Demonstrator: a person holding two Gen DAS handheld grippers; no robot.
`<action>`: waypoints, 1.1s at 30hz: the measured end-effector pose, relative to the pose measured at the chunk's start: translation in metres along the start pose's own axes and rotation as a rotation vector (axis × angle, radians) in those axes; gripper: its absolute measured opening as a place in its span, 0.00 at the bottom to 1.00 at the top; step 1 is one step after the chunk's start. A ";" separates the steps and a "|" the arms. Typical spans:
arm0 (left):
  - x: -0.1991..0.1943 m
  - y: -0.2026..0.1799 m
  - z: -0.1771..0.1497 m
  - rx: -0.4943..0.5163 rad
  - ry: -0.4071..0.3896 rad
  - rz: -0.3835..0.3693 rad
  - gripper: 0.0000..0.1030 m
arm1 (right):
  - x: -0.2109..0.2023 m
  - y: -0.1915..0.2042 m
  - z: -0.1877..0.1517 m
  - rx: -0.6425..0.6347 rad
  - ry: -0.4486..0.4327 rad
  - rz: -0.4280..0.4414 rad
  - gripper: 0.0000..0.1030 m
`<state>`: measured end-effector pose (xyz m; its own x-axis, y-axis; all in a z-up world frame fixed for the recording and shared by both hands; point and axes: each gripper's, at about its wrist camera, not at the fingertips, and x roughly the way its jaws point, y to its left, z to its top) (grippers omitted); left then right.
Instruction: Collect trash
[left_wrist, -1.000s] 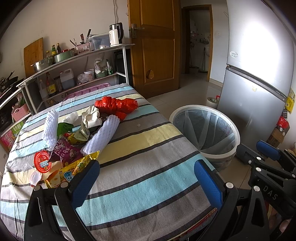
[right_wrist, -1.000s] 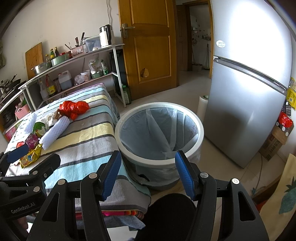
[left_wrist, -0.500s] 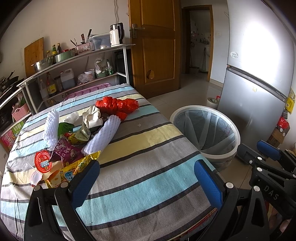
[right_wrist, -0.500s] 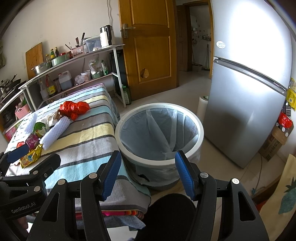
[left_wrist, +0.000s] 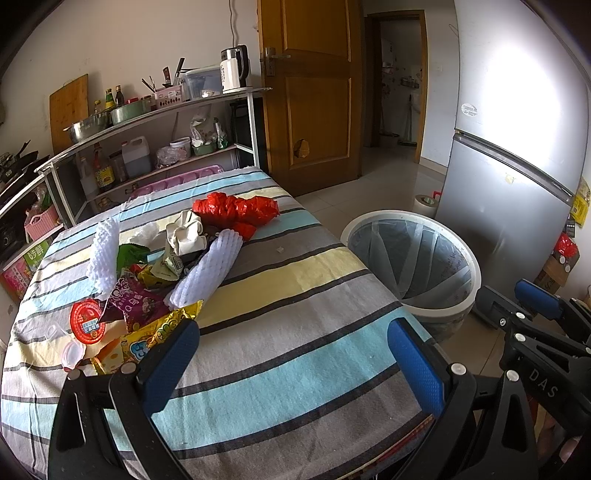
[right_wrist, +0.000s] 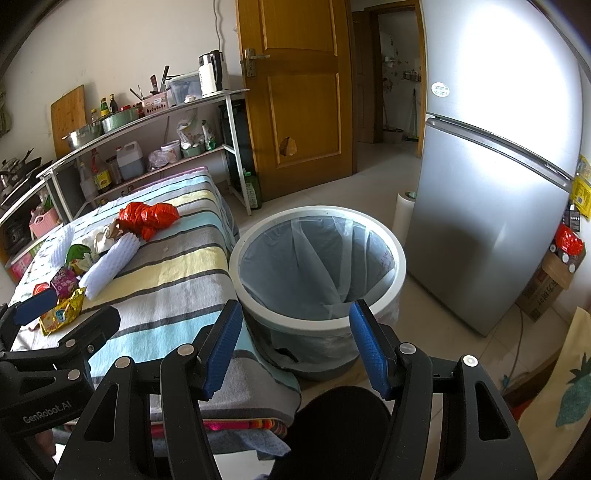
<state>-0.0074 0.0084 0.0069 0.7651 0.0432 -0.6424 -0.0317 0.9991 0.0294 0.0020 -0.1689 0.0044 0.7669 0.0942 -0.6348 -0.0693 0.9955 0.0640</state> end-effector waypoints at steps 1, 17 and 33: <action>0.000 0.000 0.000 0.000 0.001 0.000 1.00 | 0.000 0.000 0.000 0.000 0.000 -0.001 0.59; -0.022 0.063 -0.011 -0.065 -0.011 0.126 1.00 | 0.007 0.044 0.012 -0.071 -0.024 0.146 0.60; -0.029 0.201 -0.044 -0.346 0.030 0.243 1.00 | 0.053 0.173 0.008 -0.238 0.108 0.476 0.60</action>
<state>-0.0645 0.2079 -0.0022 0.6897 0.2728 -0.6708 -0.4269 0.9014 -0.0723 0.0361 0.0086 -0.0119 0.5465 0.5227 -0.6543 -0.5456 0.8150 0.1953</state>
